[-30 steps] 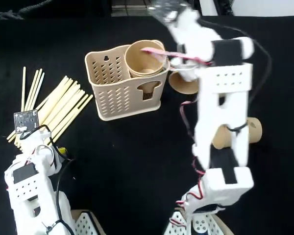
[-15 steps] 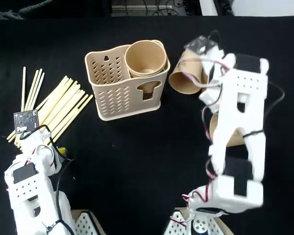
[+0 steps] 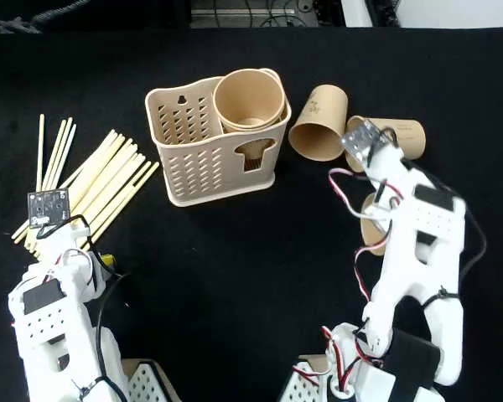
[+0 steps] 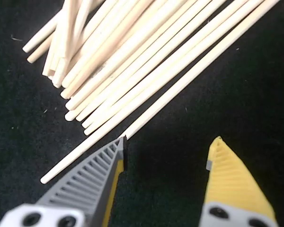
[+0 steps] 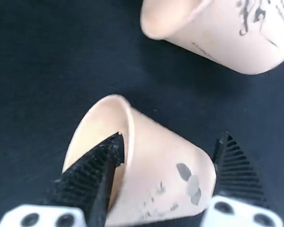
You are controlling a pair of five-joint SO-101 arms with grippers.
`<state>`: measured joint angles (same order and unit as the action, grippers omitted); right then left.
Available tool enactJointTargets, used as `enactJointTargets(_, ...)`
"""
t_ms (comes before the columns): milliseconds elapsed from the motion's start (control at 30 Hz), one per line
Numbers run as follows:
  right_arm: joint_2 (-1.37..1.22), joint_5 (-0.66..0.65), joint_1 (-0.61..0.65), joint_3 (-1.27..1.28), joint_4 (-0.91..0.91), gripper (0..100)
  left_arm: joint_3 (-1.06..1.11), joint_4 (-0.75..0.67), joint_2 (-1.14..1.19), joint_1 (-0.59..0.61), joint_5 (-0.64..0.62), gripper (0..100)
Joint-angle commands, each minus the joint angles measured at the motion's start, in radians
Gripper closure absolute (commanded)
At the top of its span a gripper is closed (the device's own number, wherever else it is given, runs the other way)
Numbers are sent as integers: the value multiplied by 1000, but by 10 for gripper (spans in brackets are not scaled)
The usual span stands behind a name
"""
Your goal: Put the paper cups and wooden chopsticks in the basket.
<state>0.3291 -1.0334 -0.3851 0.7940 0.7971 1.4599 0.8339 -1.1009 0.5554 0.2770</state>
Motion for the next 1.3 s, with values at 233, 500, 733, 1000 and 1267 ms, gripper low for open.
enactJointTargets(233,94,48,-29,67,-198,972,-4,-17,-9,-5,6,722)
enactJointTargets(500,394,138,-23,65,-61,987,-4,-15,-9,-5,6,722)
enactJointTargets(733,590,261,-20,-47,196,987,-4,-14,-9,-5,8,722)
enactJointTargets(1000,593,532,180,-424,471,987,-4,-14,-9,-5,8,722)
enactJointTargets(1267,404,703,485,-797,508,987,-4,-14,-9,-5,8,722)
